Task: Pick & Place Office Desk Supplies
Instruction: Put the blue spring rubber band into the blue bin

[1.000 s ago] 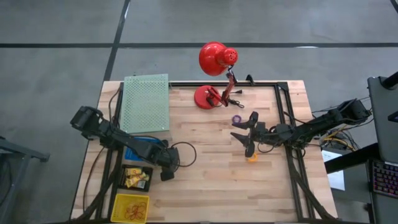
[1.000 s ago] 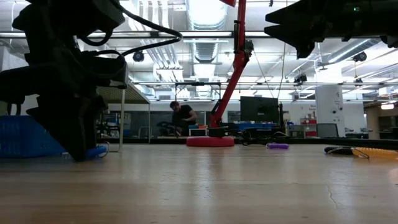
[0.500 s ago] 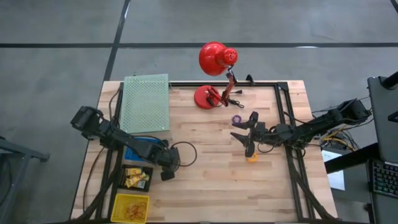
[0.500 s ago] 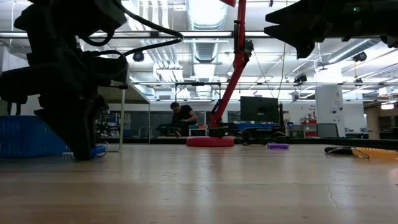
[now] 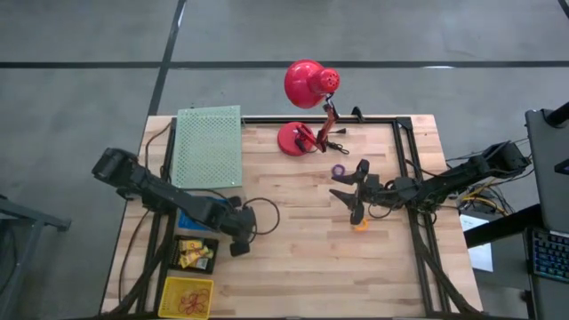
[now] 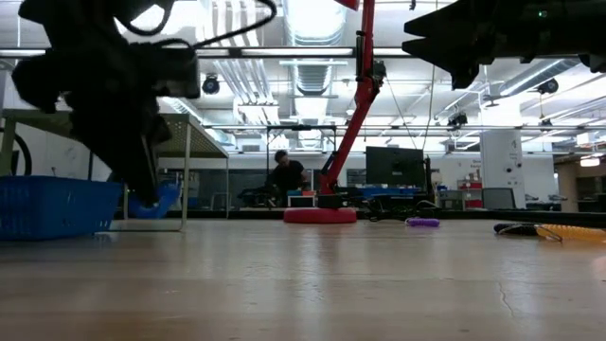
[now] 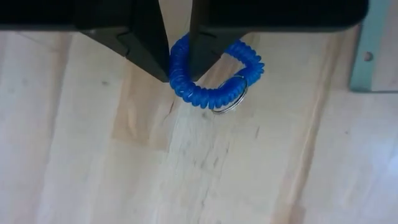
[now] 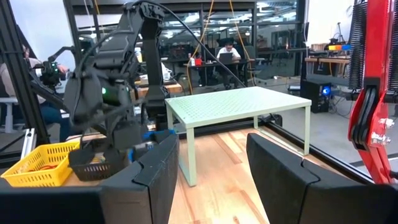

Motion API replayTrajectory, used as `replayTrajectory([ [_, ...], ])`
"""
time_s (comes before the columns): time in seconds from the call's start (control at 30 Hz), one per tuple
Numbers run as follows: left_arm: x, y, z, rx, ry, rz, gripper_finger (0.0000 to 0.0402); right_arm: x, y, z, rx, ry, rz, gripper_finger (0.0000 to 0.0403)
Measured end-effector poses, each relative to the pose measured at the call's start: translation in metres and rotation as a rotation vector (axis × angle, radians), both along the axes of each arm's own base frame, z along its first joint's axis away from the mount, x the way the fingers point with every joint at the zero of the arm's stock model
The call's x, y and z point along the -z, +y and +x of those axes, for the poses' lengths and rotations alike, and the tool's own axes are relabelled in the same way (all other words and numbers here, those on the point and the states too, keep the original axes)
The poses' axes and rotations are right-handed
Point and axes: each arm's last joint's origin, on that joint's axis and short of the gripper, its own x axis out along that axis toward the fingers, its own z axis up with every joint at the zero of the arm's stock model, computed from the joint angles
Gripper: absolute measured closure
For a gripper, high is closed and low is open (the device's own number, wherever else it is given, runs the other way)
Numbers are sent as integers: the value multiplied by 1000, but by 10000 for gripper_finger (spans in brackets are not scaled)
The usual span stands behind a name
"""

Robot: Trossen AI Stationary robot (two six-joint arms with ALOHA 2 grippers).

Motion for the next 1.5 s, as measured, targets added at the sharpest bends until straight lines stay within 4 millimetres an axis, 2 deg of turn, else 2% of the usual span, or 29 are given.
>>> replayTrajectory([
  [0.2,-22,2,-6,-1,-70,-22,353,0,0,0,0,3,-1,218],
  [0.4,-57,9,-21,-63,-79,-34,354,0,0,0,0,3,-1,218],
  [0.57,-81,18,-43,-239,-16,-67,354,0,0,0,0,3,-1,218],
  [0.73,-92,27,-67,-531,47,-140,354,0,0,0,0,3,-1,218],
  [0.93,-89,32,-84,-782,139,-181,354,0,0,0,0,3,0,218],
  [1.1,-73,33,-88,-876,193,-169,355,0,0,0,-1,2,0,218],
  [1.3,-54,32,-93,-1016,283,-235,355,0,0,0,-1,2,1,218],
  [1.5,-46,33,-97,-1087,309,-244,355,0,0,0,0,2,0,218],
])
